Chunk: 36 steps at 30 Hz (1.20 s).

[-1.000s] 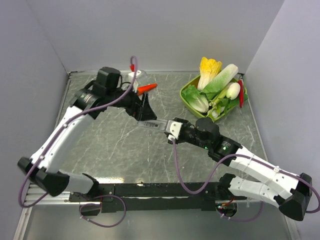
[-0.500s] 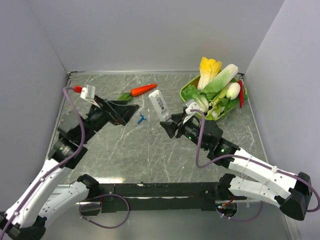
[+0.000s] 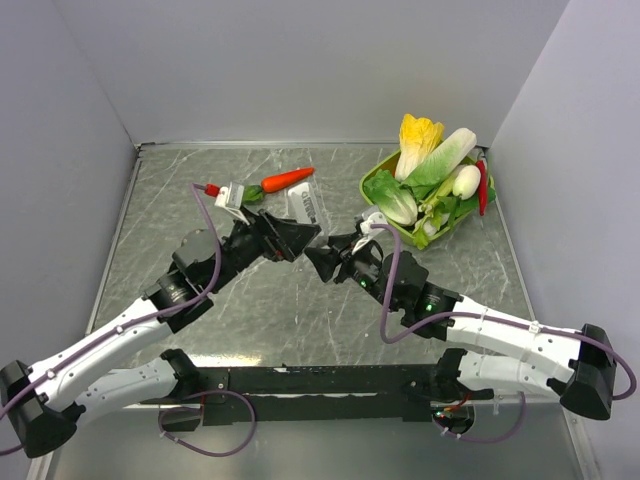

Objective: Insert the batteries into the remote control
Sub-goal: Adjust the remote control.

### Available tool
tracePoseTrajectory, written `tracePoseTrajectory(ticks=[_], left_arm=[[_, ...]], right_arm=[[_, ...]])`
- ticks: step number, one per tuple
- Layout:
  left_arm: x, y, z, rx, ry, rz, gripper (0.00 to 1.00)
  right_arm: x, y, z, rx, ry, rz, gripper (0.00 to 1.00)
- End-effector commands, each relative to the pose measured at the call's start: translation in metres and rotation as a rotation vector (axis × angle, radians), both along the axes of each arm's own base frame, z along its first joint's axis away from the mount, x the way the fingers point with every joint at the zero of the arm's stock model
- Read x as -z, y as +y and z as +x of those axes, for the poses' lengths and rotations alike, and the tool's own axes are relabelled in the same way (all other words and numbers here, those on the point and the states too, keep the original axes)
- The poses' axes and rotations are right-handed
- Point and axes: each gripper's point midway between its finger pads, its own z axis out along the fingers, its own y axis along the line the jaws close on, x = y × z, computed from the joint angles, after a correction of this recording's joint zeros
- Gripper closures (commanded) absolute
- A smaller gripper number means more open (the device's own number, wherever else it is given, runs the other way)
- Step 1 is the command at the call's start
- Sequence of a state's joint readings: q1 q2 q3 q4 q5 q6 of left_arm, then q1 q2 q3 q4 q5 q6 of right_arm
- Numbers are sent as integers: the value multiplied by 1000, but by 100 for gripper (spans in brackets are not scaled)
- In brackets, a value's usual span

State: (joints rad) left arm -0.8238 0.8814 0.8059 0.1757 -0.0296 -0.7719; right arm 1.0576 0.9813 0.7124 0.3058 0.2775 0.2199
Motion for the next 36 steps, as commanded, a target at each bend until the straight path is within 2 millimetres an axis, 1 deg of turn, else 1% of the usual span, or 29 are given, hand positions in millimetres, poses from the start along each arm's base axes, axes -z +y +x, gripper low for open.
tracePoseTrajectory(ticks=[1, 2, 3, 4, 9, 11, 13, 21, 22, 24, 25, 27, 28, 30, 31, 33, 34, 36], left_arm=[[-8, -2, 9, -64, -21, -47, 5], [-6, -3, 9, -69, -16, -47, 9], [0, -4, 8, -67, -8, -45, 11], [1, -4, 9, -71, -4, -46, 13], [14, -5, 9, -81, 23, -28, 24], [15, -7, 7, -71, 25, -39, 27], [20, -9, 6, -66, 34, -35, 28], [25, -19, 4, -33, 34, -24, 42], [24, -20, 4, -31, 31, -27, 47], [26, -21, 2, -24, 31, -27, 51], [23, -22, 1, -19, 23, -34, 56], [23, -23, 0, -15, 20, -33, 59], [24, -23, -1, -15, 21, -34, 65], [23, -22, 0, -18, 18, -35, 72], [21, -22, -1, -18, 14, -38, 80], [20, -21, -1, -22, 5, -38, 88], [19, -20, -1, -22, 1, -33, 94], [19, -19, 0, -30, -6, -16, 99]], right_arm=[[-38, 2, 3, 49, -45, 119, 100], [-38, 3, 2, 52, -45, 121, 100], [-38, 3, 2, 55, -45, 123, 100], [-41, 3, 2, 61, -49, 131, 100], [-43, 5, 0, 66, -51, 141, 100], [-44, 5, 0, 73, -53, 148, 100], [-45, 6, -1, 74, -57, 151, 100], [-46, 10, -5, 64, -66, 148, 100], [-46, 9, -4, 69, -66, 147, 100], [-46, 10, -5, 69, -65, 150, 100], [-46, 9, -5, 74, -63, 157, 100], [-45, 7, -3, 89, -56, 165, 100], [-47, 6, -4, 91, -55, 178, 100], [-49, 6, -5, 90, -57, 184, 100], [-48, 7, -5, 88, -56, 183, 100], [-46, 8, -5, 88, -51, 182, 100], [-45, 7, -5, 90, -43, 187, 100], [-40, 6, -5, 94, -32, 186, 100]])
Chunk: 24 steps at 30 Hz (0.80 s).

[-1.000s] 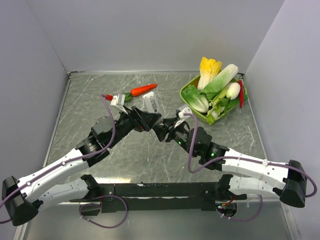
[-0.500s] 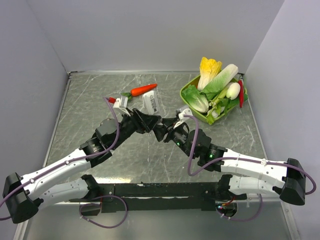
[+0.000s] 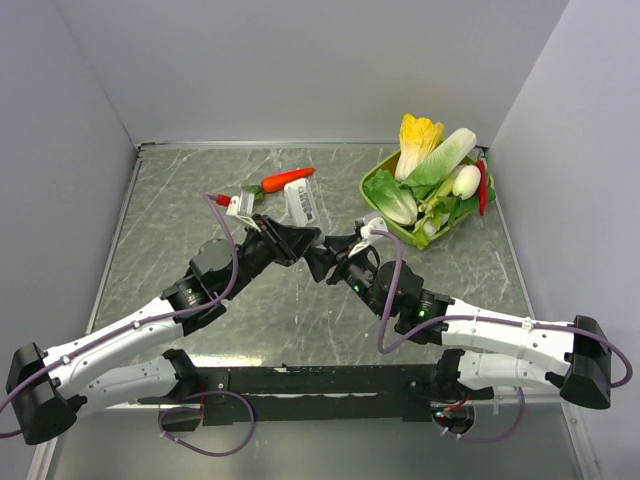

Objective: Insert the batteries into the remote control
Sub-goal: Adjust the remote control.

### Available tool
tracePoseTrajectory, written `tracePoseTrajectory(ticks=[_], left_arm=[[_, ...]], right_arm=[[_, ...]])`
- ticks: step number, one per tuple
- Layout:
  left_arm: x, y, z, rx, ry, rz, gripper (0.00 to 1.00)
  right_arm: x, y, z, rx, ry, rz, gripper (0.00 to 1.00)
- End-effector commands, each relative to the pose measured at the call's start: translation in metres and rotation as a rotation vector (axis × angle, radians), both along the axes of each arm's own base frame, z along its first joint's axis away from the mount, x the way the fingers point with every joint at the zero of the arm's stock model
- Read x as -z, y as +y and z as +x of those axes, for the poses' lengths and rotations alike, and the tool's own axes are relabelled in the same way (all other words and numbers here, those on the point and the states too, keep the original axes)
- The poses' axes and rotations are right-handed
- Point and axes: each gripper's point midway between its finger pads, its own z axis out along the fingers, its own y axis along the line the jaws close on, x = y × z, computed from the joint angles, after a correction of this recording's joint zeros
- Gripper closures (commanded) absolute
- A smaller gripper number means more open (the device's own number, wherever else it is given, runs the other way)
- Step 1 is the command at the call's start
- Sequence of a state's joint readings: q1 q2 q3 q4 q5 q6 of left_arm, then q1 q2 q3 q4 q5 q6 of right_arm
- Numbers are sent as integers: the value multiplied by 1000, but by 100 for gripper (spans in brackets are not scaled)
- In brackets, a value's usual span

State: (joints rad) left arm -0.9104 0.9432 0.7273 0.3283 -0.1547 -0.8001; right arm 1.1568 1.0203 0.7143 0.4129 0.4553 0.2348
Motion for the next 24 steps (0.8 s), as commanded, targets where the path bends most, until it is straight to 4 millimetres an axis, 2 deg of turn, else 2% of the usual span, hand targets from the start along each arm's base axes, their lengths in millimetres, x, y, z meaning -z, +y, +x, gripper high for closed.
tracePoseTrajectory(ticks=[1, 3, 4, 6, 7, 8, 9, 10, 12, 14, 16, 19, 24], left_arm=[[-2, 1, -4, 6, -32, 29, 99], [-1, 3, -4, 3, -51, 63, 99], [-2, 4, -4, 1, -61, 73, 99], [3, 4, -7, 17, -87, 132, 99], [5, 5, -6, 19, -104, 165, 99], [5, 6, -5, 20, -109, 180, 99], [11, 5, -7, 40, -102, 207, 99], [16, 5, -8, 55, -109, 229, 99], [25, 4, -10, 92, -104, 246, 99], [39, 9, -6, 82, -82, 267, 99], [49, 9, -10, 102, -78, 271, 99], [53, 10, -17, 133, -97, 260, 99], [54, 3, -34, 229, -109, 257, 99]], right_arm=[[-26, -3, -2, 13, -21, 107, 99], [-24, -5, -5, -4, -28, 93, 91], [-26, -6, -9, -28, -49, 80, 77], [-19, -8, -13, -49, -53, 37, 59], [-22, -10, -19, -72, -57, 36, 45], [-22, -12, -21, -80, -62, 24, 42], [-13, -14, -23, -89, -51, -31, 38], [-18, -20, -26, -97, -76, -50, 28], [-18, -26, -30, -118, -108, -125, 16], [-25, -36, -35, -129, -155, -155, 11], [-31, -49, -37, -121, -219, -203, 7], [-37, -56, -47, -173, -366, -281, 2], [-42, -50, -64, -281, -648, -420, 0]])
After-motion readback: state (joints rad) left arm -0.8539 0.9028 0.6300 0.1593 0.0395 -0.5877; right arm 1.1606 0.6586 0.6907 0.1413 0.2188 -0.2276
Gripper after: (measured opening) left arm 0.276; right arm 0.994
